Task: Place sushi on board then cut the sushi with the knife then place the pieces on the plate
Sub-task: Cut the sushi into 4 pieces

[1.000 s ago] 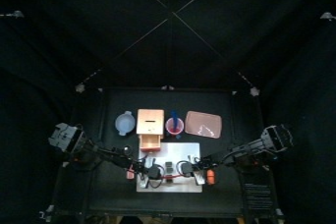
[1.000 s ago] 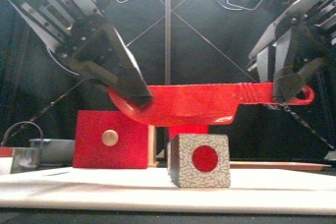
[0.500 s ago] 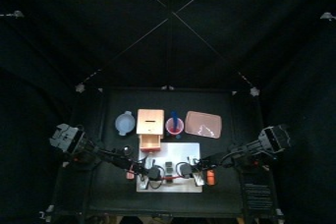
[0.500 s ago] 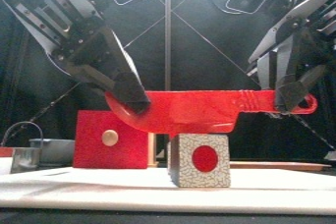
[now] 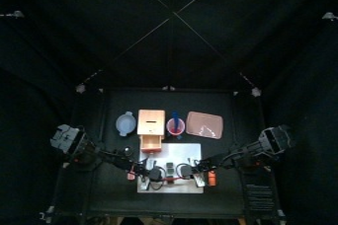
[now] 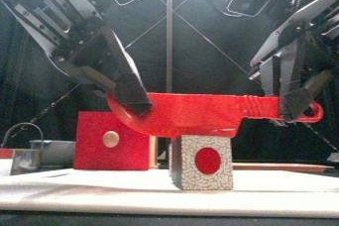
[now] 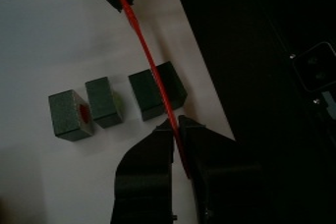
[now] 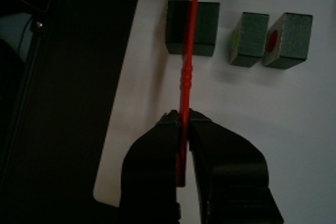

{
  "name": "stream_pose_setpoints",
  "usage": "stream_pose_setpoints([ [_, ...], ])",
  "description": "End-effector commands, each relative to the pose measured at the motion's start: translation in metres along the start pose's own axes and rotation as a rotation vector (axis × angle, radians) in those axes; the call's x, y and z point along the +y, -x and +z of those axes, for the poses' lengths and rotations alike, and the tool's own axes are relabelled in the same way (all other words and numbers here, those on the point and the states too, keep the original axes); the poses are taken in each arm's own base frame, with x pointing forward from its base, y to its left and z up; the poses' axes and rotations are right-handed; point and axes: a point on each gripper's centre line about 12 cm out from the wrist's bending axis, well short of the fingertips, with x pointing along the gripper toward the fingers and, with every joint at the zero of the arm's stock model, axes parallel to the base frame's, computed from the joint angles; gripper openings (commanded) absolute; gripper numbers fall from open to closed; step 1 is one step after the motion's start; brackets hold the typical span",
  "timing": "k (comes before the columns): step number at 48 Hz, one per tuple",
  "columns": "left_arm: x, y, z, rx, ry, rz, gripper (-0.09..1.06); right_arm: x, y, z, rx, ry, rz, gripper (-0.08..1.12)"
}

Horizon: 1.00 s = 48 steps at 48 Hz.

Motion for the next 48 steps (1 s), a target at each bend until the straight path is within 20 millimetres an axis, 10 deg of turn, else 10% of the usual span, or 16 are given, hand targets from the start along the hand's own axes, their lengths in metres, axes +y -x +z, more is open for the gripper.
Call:
stream_pose_setpoints([
  [1, -0.002, 0.004, 0.014, -0.041, -0.013, -0.005, 0.44, 0.0, 0.009, 0.016, -0.045, 0.026, -0.001, 0.31],
  [48, 0.0, 0.008, 0.018, -0.054, -0.009, -0.001, 0.44, -0.013, 0.01, 0.017, -0.002, 0.048, -0.026, 0.31],
])
